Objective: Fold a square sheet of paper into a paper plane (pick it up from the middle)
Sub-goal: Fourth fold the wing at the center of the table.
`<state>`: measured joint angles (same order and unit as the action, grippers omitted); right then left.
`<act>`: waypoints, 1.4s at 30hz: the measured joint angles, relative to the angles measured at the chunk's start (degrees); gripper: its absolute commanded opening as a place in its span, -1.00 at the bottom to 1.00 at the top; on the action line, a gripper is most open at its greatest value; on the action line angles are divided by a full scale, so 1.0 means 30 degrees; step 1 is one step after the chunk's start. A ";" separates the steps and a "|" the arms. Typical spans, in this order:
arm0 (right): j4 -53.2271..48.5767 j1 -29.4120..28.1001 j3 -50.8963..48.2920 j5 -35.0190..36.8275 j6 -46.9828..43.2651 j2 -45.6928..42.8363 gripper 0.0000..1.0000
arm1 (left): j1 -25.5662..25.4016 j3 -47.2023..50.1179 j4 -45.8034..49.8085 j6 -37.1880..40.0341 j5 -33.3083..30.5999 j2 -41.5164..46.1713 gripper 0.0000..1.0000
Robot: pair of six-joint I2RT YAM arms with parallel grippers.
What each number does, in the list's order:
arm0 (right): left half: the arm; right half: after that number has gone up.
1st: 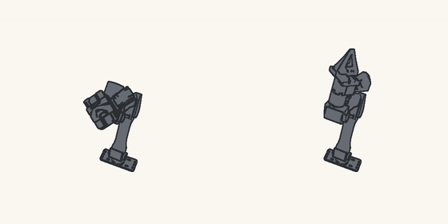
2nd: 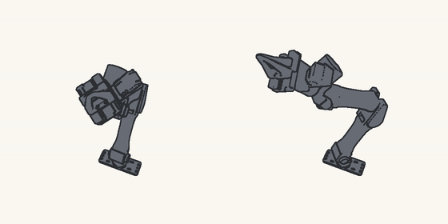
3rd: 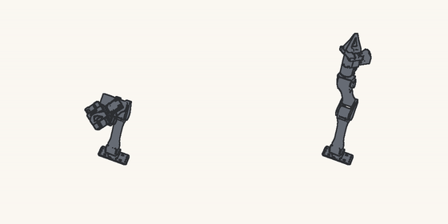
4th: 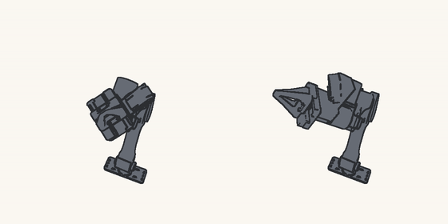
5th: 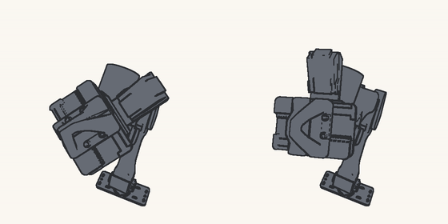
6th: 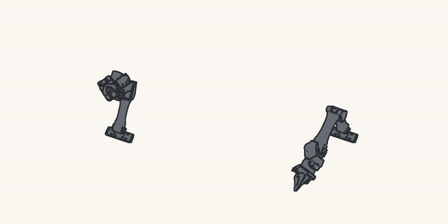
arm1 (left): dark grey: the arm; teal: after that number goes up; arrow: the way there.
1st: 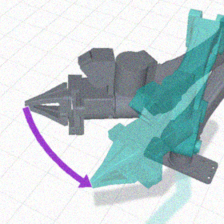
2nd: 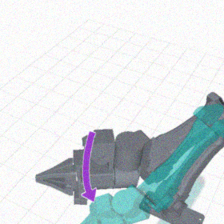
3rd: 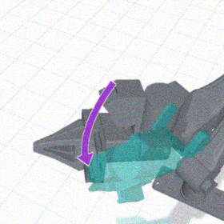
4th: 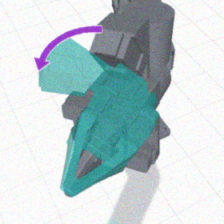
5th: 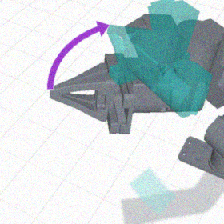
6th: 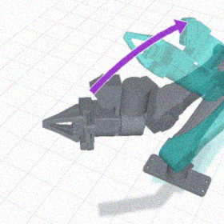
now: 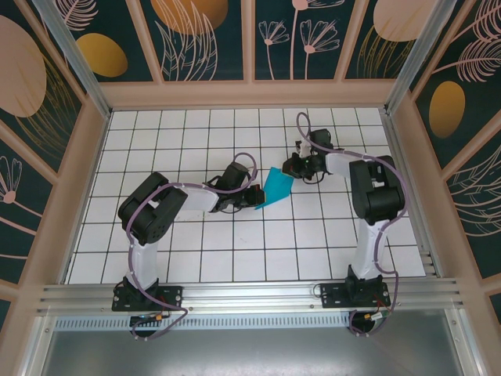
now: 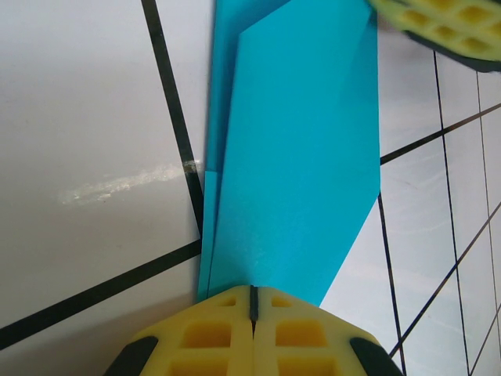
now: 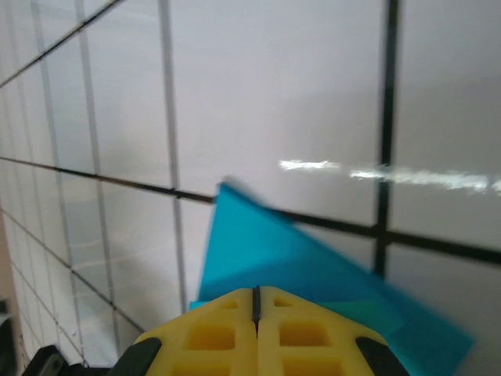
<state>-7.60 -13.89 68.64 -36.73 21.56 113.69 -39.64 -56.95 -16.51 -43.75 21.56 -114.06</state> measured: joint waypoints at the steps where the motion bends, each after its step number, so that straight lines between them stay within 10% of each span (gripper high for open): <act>1: 0.0313 -0.0175 -0.0430 -0.0117 0.0022 -0.0612 -0.88 | -0.0007 0.0000 0.0000 0.0000 0.0000 0.0000 -0.96; 15: 0.1239 -0.1800 -0.2463 -0.0896 -0.0138 -0.0532 -0.95 | -0.0007 -0.0007 0.0015 0.0000 -0.0044 0.0000 -0.96; 42: -0.0379 0.2492 0.0969 -0.0168 -0.0576 0.1588 -0.94 | -0.0036 0.0503 -0.0736 0.0066 -0.0313 0.0131 -0.98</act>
<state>-8.73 -6.42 71.55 -37.23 19.84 118.45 -39.75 -55.44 -18.72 -43.55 20.62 -113.67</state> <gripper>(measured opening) 0.051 0.070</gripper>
